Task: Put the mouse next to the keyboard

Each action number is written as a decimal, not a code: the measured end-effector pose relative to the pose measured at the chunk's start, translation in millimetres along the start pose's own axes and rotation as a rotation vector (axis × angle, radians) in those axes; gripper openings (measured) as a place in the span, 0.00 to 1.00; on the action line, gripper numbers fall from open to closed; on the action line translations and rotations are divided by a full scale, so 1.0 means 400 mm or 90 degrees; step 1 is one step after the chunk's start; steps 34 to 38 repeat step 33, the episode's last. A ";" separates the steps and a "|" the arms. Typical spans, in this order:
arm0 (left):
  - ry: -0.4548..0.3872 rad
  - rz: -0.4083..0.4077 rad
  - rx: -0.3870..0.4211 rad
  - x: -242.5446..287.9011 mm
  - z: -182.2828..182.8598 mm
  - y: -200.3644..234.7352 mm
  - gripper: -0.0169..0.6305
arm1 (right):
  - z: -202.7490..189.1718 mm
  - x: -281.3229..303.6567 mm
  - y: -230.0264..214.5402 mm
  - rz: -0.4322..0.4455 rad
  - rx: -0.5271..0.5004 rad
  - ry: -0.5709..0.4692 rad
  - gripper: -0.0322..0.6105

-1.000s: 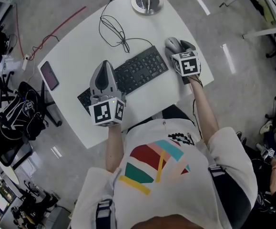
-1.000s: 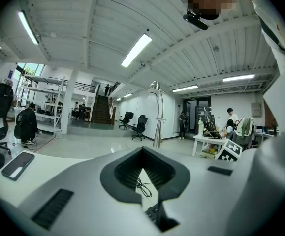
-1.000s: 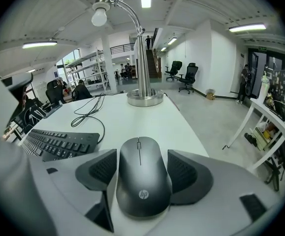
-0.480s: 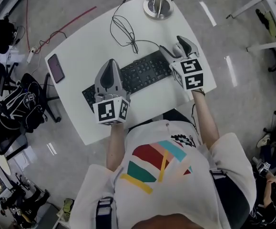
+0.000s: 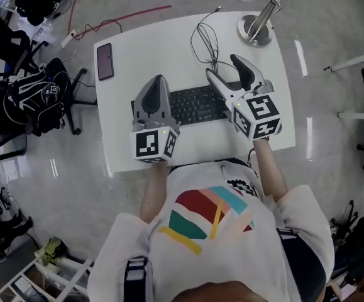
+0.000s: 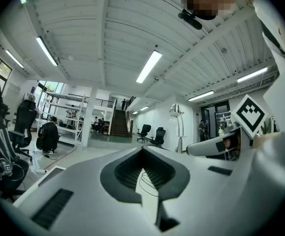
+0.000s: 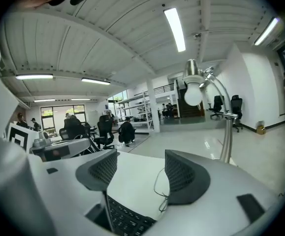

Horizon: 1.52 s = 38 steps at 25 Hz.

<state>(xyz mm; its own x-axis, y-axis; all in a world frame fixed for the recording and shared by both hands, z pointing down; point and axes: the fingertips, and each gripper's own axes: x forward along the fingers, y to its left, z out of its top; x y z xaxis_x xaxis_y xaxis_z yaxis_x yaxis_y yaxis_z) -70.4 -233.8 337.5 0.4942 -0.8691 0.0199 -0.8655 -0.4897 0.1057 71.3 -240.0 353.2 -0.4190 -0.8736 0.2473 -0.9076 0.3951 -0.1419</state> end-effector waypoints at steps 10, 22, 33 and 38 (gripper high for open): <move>-0.037 0.066 0.004 -0.070 0.045 0.085 0.09 | 0.044 0.027 0.151 0.071 -0.058 -0.006 0.53; -0.044 0.059 0.013 -0.090 0.060 0.082 0.09 | 0.015 -0.018 0.150 0.059 0.062 -0.024 0.07; -0.044 0.052 0.010 -0.092 0.057 0.081 0.09 | 0.034 -0.040 0.134 0.013 -0.005 -0.030 0.07; -0.044 0.052 0.010 -0.092 0.057 0.081 0.09 | 0.034 -0.040 0.134 0.013 -0.005 -0.030 0.07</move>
